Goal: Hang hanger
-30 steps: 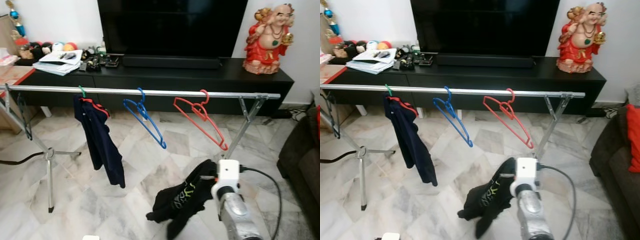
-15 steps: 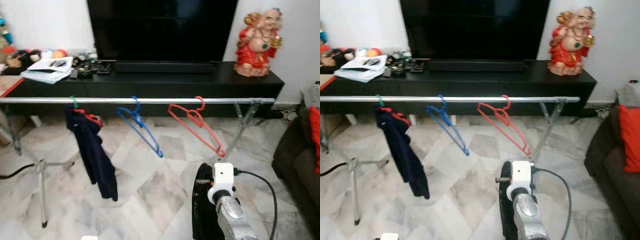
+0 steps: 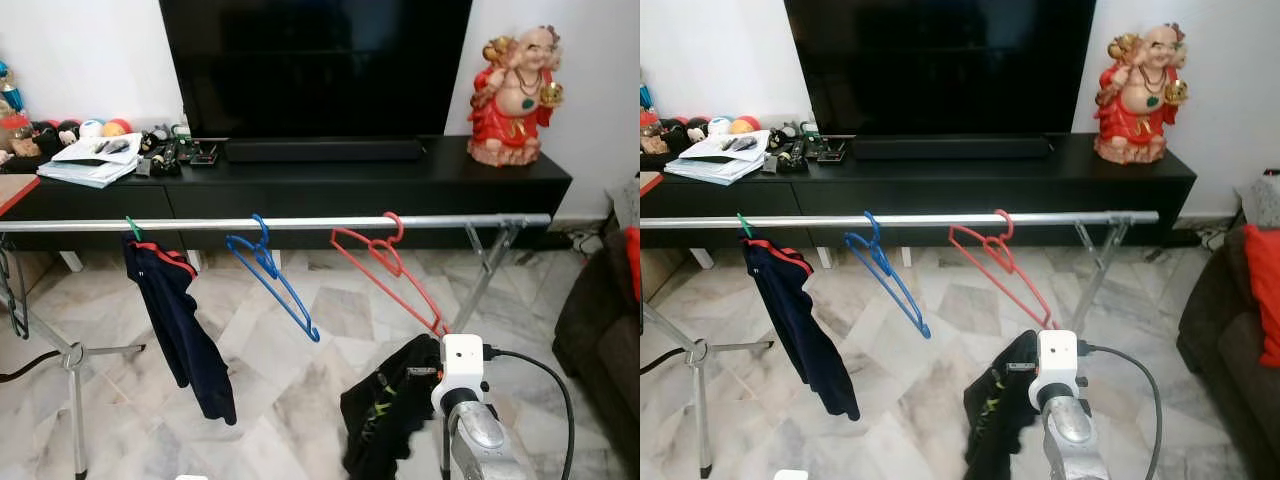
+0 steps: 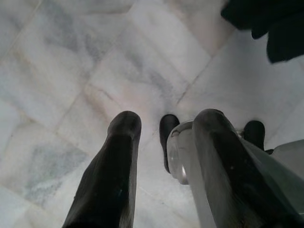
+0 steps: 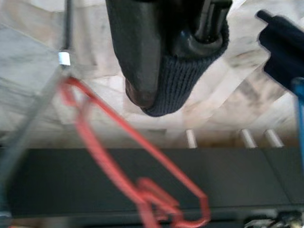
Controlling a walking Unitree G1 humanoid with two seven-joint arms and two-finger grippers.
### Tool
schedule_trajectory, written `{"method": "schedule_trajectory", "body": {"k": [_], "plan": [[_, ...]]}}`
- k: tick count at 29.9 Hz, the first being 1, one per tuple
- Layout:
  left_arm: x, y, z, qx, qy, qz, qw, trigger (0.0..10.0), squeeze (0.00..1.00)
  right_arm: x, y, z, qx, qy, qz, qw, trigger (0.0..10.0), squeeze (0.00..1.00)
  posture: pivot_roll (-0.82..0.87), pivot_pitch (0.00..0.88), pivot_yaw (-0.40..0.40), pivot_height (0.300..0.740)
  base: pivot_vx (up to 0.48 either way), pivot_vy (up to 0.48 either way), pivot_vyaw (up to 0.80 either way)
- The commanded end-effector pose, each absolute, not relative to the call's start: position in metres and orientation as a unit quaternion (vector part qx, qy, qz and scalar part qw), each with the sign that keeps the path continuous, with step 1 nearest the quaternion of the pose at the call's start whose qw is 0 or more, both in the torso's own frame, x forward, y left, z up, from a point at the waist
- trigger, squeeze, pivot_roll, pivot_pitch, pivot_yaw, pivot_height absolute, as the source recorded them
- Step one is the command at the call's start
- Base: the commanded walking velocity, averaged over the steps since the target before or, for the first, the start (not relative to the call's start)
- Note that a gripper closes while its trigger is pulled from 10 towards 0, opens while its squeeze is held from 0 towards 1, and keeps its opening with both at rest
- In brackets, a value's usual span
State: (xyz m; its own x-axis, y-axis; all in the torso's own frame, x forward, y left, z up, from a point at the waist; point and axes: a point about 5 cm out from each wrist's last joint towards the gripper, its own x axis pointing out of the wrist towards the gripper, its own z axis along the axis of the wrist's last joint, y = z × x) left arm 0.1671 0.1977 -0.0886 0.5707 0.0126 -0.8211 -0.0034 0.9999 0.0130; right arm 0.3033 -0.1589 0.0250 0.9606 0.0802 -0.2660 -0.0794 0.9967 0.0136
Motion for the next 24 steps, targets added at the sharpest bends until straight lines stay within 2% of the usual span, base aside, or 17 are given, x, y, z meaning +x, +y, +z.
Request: {"method": "schedule_trajectory", "body": {"k": [1, 15, 24], "plan": [[0.165, 0.203, -0.089, 0.006, 0.468, 0.013, 0.883, 10.0, 0.0, 0.308, -0.149, 0.031, -0.002, 0.121, 0.062, 0.991, 10.0, 0.0, 0.04, 0.0, 0.015, 0.74, 0.277, 0.0, 0.0], [0.165, 0.203, -0.089, 0.006, 0.467, 0.014, 0.884, 10.0, 0.0, 0.3, -0.148, 0.02, -0.005, 0.143, 0.076, 0.987, 10.0, 0.0, 0.04, 0.009, 0.01, 0.74, 0.277, 0.0, 0.0], [0.167, 0.204, -0.088, 0.012, 0.467, 0.015, 0.884, 10.0, 0.0, 0.286, -0.151, 0.0, 0.001, 0.19, 0.075, 0.979, 10.0, 0.0, 0.05, 0.015, 0.009, 0.74, 0.0, 0.0, 0.0]]}}
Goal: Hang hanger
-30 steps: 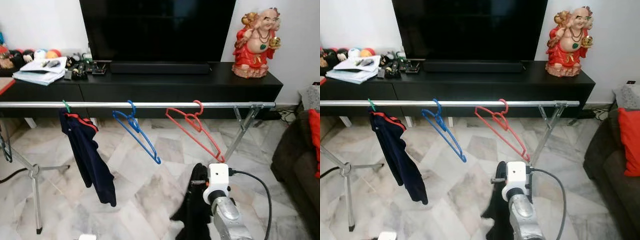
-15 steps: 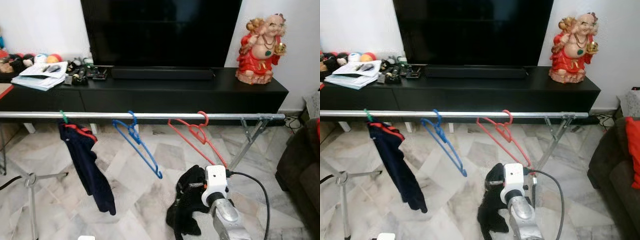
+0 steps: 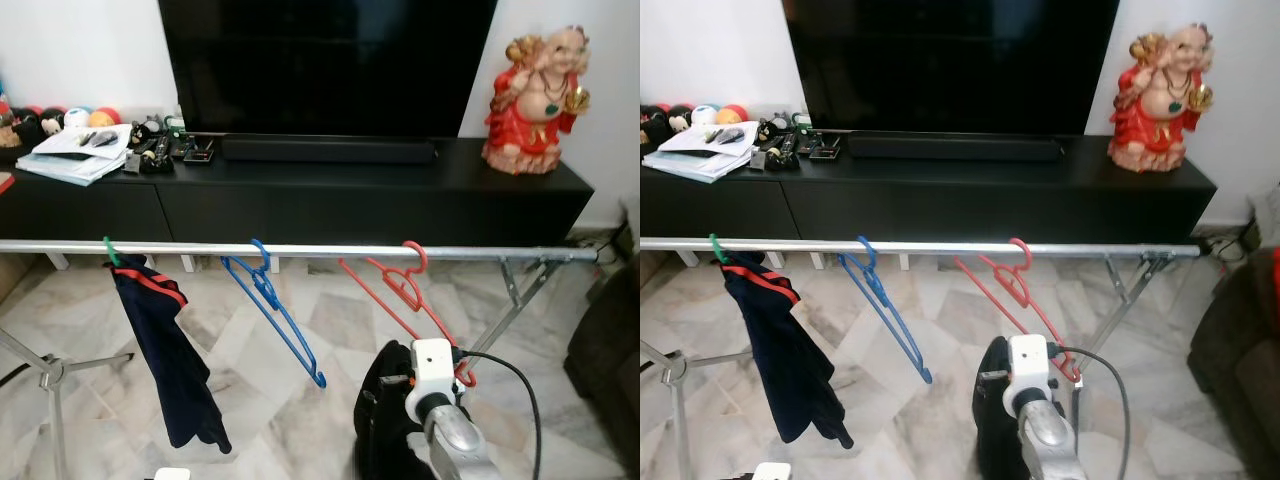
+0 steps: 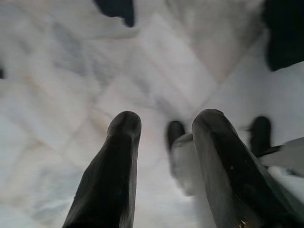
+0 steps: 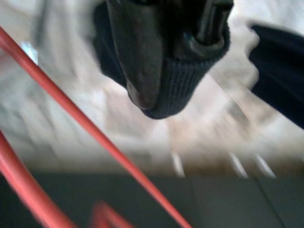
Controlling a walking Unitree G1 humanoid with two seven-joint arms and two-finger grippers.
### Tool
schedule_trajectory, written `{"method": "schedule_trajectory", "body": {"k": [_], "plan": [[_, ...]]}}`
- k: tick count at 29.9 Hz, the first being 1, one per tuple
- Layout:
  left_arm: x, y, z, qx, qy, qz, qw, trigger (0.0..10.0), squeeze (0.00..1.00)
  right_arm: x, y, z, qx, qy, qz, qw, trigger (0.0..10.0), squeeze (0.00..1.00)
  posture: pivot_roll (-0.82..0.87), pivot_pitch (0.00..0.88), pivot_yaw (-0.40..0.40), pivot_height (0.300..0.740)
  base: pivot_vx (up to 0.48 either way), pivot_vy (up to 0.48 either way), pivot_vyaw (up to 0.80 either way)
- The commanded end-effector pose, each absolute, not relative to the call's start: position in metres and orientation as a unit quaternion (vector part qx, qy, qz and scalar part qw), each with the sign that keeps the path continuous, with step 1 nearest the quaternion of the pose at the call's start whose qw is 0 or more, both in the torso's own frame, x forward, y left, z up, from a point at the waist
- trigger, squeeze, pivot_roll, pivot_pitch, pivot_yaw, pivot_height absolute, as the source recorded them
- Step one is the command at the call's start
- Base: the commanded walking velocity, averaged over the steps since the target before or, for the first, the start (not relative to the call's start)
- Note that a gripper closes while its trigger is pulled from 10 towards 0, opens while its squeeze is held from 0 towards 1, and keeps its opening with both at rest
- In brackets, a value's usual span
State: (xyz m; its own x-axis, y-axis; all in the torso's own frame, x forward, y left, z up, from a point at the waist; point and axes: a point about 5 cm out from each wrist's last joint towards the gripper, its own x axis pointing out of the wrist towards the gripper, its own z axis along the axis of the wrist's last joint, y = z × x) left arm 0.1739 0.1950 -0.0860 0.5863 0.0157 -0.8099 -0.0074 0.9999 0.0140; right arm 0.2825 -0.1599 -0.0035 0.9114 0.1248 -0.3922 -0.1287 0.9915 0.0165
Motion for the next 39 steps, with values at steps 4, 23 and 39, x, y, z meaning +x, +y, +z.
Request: {"method": "schedule_trajectory", "body": {"k": [4, 23, 39], "plan": [[0.167, 0.204, -0.088, 0.018, 0.467, 0.012, 0.884, 10.0, 0.0, 0.275, -0.155, -0.015, 0.009, 0.229, 0.059, 0.972, 10.0, 0.0, 0.05, 0.018, 0.012, 0.74, 0.0, 0.0, 0.0], [0.167, 0.204, -0.088, 0.024, 0.466, 0.011, 0.885, 10.0, 0.0, 0.238, -0.156, -0.05, 0.027, 0.325, 0.031, 0.945, 10.0, 0.0, 0.05, 0.026, 0.012, 0.74, 0.0, -0.349, 0.0], [0.175, 0.206, -0.078, 0.061, 0.377, 0.049, 0.923, 10.0, 0.0, 0.228, -0.16, -0.057, 0.022, 0.346, 0.025, 0.938, 10.0, 0.0, 0.07, 0.03, 0.006, 0.74, 0.0, 0.0, 0.0]]}}
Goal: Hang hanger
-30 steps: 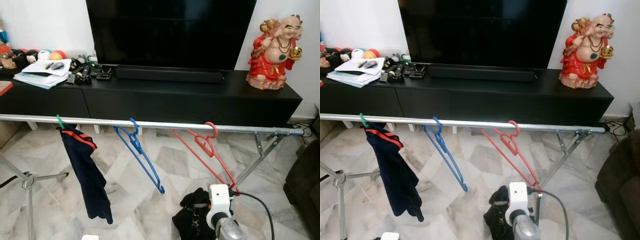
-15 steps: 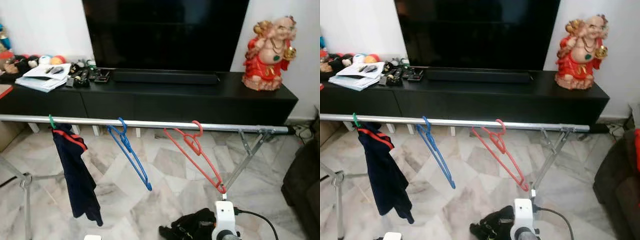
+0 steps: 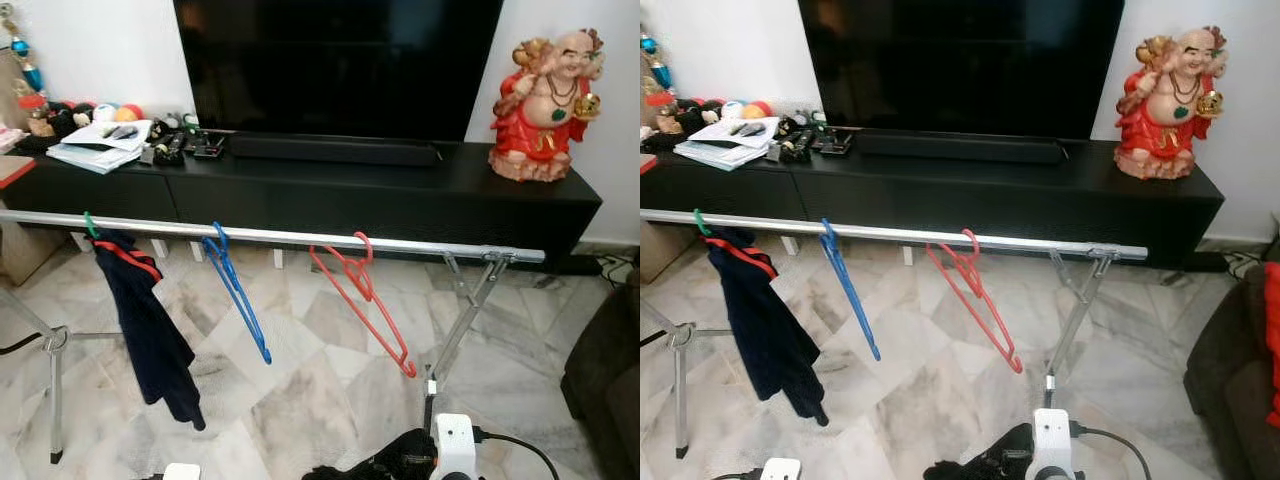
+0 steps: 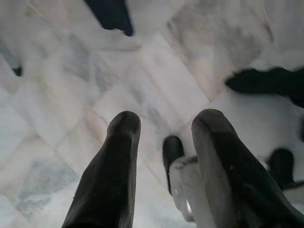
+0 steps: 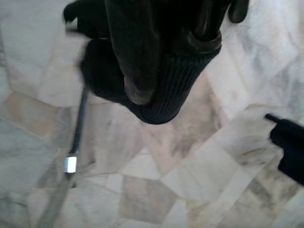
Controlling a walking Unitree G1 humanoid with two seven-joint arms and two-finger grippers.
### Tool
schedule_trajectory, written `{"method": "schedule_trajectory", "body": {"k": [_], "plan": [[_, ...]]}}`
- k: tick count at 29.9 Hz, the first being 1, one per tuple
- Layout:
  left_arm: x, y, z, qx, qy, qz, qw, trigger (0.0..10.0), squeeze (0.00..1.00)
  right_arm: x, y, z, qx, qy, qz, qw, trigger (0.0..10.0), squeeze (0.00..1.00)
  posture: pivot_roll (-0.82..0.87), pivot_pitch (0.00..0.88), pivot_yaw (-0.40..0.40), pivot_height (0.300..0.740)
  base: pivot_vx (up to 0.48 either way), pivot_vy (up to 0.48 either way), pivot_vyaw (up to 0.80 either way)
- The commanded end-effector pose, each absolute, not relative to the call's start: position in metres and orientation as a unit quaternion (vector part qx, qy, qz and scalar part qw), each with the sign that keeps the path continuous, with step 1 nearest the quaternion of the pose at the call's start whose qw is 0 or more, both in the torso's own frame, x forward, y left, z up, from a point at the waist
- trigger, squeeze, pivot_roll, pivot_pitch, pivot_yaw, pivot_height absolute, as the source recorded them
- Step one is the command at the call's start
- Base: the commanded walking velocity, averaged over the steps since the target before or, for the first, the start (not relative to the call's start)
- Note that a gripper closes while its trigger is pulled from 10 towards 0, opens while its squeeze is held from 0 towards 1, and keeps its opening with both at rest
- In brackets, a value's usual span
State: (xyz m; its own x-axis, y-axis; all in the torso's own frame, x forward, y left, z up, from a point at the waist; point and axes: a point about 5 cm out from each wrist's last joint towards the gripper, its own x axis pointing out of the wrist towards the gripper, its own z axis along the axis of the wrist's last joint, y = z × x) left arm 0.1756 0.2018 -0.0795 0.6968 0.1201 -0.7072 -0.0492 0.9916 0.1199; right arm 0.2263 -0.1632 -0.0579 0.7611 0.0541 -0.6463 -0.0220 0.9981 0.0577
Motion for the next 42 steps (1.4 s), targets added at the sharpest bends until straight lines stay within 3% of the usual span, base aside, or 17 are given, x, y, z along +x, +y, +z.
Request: {"method": "schedule_trajectory", "body": {"k": [1, 7, 9, 11, 33, 42], "plan": [[0.176, 0.206, -0.077, 0.061, 0.371, 0.05, 0.925, 10.0, 0.0, 0.228, -0.16, -0.057, 0.022, 0.346, 0.025, 0.938, 10.0, 0.0, 0.07, 0.03, 0.006, 0.74, 0.0, 0.0, 0.0], [0.178, 0.204, -0.073, 0.057, 0.335, 0.044, 0.939, 10.0, 0.0, 0.226, -0.159, -0.059, 0.02, 0.352, 0.025, 0.935, 10.0, 0.0, 0.06, 0.018, 0.011, 0.74, 0.0, 0.0, 0.0], [0.218, 0.233, -0.035, 0.065, 0.235, 0.037, 0.969, 10.0, 0.0, 0.225, -0.159, -0.06, 0.02, 0.355, 0.024, 0.934, 10.0, 0.0, 0.07, 0.015, 0.012, 0.74, 0.0, 0.0, 0.0], [0.235, 0.241, -0.012, 0.071, 0.178, 0.024, 0.981, 10.0, 0.0, 0.223, -0.159, -0.061, 0.02, 0.356, 0.023, 0.934, 10.0, 0.0, 0.06, 0.008, 0.014, 0.74, 0.0, 0.0, 0.0], [0.246, 0.209, 0.032, 0.05, 0.069, -0.019, 0.996, 10.0, 0.0, 0.211, -0.162, -0.068, 0.015, 0.377, 0.013, 0.926, 10.0, 0.0, 0.06, 0.0, 0.013, 0.74, 0.0, 0.0, 0.0], [0.254, 0.207, 0.048, 0.047, 0.055, -0.023, 0.997, 10.0, 0.0, 0.206, -0.162, -0.072, 0.015, 0.387, 0.01, 0.922, 10.0, 0.0, 0.07, 0.0, 0.011, 0.74, 0.366, 0.0, 0.0]]}}
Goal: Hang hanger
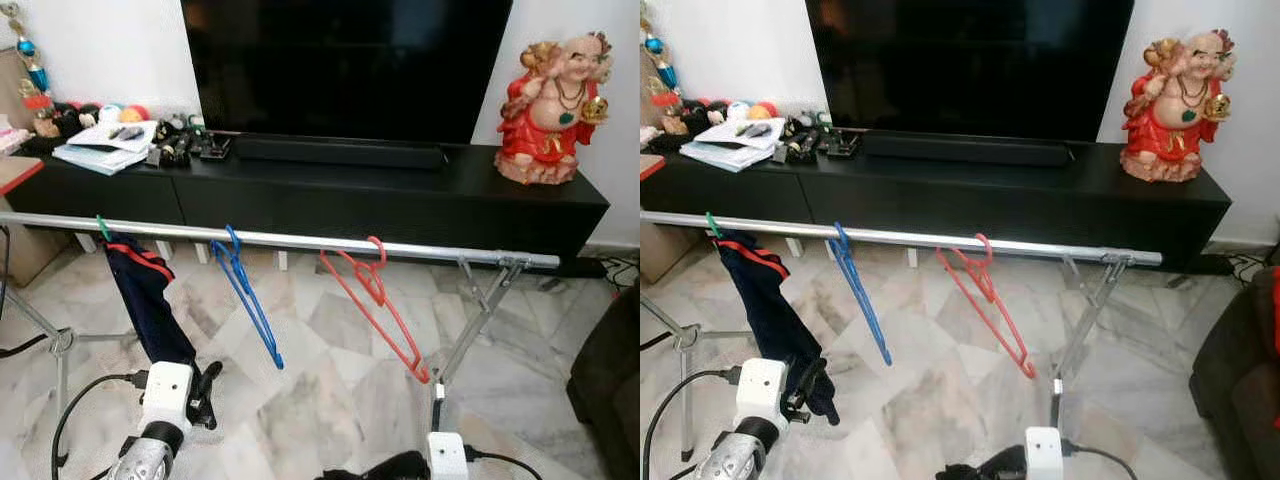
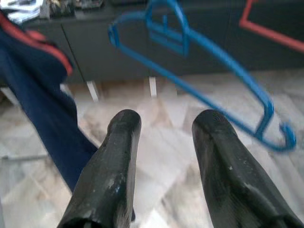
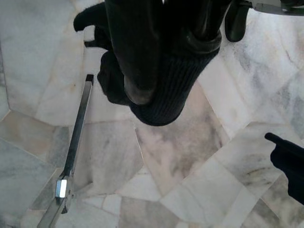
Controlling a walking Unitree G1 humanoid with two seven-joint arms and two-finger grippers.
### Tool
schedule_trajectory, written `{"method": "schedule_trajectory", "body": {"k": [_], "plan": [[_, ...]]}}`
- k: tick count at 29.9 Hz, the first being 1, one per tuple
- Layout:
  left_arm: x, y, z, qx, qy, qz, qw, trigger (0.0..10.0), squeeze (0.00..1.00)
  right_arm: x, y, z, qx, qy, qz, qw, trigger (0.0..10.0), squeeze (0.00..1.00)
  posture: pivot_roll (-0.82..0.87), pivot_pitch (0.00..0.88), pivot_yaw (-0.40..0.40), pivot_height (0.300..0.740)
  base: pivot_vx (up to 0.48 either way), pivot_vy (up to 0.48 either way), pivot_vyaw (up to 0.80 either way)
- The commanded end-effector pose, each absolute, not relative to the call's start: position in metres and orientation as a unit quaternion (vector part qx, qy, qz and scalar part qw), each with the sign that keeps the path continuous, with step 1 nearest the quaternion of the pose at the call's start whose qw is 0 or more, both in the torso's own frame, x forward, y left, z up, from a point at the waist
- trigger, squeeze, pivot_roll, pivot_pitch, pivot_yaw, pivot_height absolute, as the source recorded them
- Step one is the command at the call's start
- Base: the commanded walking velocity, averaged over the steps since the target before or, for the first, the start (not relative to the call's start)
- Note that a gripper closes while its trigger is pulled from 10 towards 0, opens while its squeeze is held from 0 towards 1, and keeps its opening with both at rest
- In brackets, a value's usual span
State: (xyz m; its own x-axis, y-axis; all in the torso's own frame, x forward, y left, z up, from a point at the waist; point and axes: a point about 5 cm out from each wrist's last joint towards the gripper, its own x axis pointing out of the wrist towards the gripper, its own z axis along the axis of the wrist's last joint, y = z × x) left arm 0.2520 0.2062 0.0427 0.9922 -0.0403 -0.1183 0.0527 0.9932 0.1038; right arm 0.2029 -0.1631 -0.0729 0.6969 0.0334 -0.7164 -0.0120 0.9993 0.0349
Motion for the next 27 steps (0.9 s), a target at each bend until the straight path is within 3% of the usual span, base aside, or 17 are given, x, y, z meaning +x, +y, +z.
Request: {"method": "schedule_trajectory", "body": {"k": [1, 15, 27], "plan": [[0.254, 0.207, 0.048, 0.047, 0.055, -0.023, 0.997, 10.0, 0.0, 0.206, -0.162, -0.072, 0.015, 0.387, 0.01, 0.922, 10.0, 0.0, 0.07, 0.0, 0.011, 0.74, 0.405, 0.0, 0.0], [0.256, 0.207, 0.055, 0.045, 0.055, -0.021, 0.997, 10.0, 0.0, 0.201, -0.163, -0.074, 0.019, 0.394, 0.004, 0.919, 10.0, 0.0, 0.07, 0.007, 0.011, 0.74, 0.399, 0.0, 0.0], [0.246, 0.209, 0.06, 0.04, 0.05, -0.02, 0.998, 10.0, 0.0, 0.195, -0.16, -0.077, 0.016, 0.402, 0.009, 0.916, 10.0, 0.0, 0.08, 0.022, 0.007, 0.74, 0.0, 0.0, 0.0]]}}
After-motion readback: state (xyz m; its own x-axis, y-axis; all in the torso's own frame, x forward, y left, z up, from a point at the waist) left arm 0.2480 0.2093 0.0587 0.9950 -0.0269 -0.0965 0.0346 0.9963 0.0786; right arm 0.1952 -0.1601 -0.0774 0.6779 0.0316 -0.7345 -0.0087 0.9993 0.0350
